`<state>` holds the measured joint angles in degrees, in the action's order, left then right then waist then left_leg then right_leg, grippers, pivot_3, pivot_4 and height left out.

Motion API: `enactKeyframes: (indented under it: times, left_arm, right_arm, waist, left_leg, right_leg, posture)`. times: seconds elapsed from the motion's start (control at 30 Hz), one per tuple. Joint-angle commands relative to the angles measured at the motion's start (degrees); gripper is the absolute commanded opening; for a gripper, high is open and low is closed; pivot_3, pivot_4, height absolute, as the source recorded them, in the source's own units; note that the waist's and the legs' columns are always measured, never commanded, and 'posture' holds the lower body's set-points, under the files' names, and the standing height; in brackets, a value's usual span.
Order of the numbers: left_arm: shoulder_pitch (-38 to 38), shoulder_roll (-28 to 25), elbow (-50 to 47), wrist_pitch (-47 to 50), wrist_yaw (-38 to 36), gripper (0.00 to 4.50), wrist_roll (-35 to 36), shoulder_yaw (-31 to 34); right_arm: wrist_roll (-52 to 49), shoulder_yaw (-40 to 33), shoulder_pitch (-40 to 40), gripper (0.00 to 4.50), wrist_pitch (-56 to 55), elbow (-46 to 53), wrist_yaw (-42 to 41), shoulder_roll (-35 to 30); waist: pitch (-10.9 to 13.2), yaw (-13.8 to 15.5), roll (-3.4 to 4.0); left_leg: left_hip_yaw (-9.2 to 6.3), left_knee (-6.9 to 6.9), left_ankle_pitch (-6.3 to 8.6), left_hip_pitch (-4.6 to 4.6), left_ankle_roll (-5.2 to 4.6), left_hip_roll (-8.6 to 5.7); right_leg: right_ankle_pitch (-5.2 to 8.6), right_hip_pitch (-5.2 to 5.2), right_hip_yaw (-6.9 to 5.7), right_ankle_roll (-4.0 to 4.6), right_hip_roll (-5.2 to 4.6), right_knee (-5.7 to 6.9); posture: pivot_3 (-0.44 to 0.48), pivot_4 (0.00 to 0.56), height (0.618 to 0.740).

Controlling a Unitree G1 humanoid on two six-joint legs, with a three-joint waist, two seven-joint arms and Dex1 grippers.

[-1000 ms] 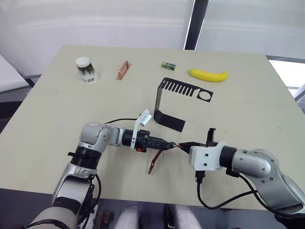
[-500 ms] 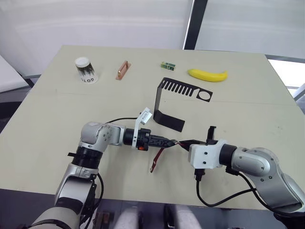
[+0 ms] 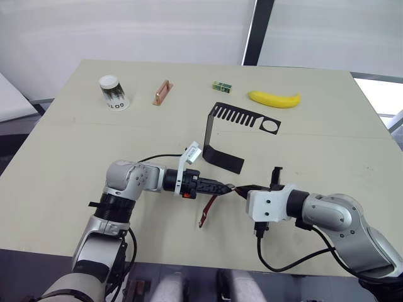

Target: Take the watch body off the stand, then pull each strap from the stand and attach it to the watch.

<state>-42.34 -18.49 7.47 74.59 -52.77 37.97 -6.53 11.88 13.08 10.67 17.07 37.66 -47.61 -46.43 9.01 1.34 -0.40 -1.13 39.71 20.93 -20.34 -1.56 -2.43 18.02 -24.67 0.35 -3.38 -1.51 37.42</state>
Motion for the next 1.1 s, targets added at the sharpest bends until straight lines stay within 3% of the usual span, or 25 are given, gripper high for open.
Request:
enactKeyframes:
  times: [0.03, 1.1]
  left_arm:
    - [-0.57, 0.82, -2.90, 0.15, -0.71, 1.60, 2.69, 0.72]
    - [-0.57, 1.32, -4.65, 0.95, -0.28, 1.60, 3.43, 1.43]
  right_arm:
    - [0.17, 0.01, 0.81, 0.00, -0.04, 0.95, -0.23, 0.58]
    - [0.85, -0.12, 1.97, 0.00, -0.69, -0.09, -0.07, 0.88]
  waist:
    - [0.00, 0.00, 0.00]
    - [0.00, -0.01, 0.00]
  left_leg:
    - [0.00, 0.00, 0.00, 0.00, 0.00, 0.00]
    - [0.00, 0.01, 0.00, 0.00, 0.01, 0.00]
  right_leg:
    - [0.00, 0.00, 0.00, 0.00, 0.00, 0.00]
    - [0.00, -0.01, 0.00, 0.00, 0.00, 0.00]
  posture:
    - [0.000, 0.150, 0.740]
    - [0.000, 0.150, 0.740]
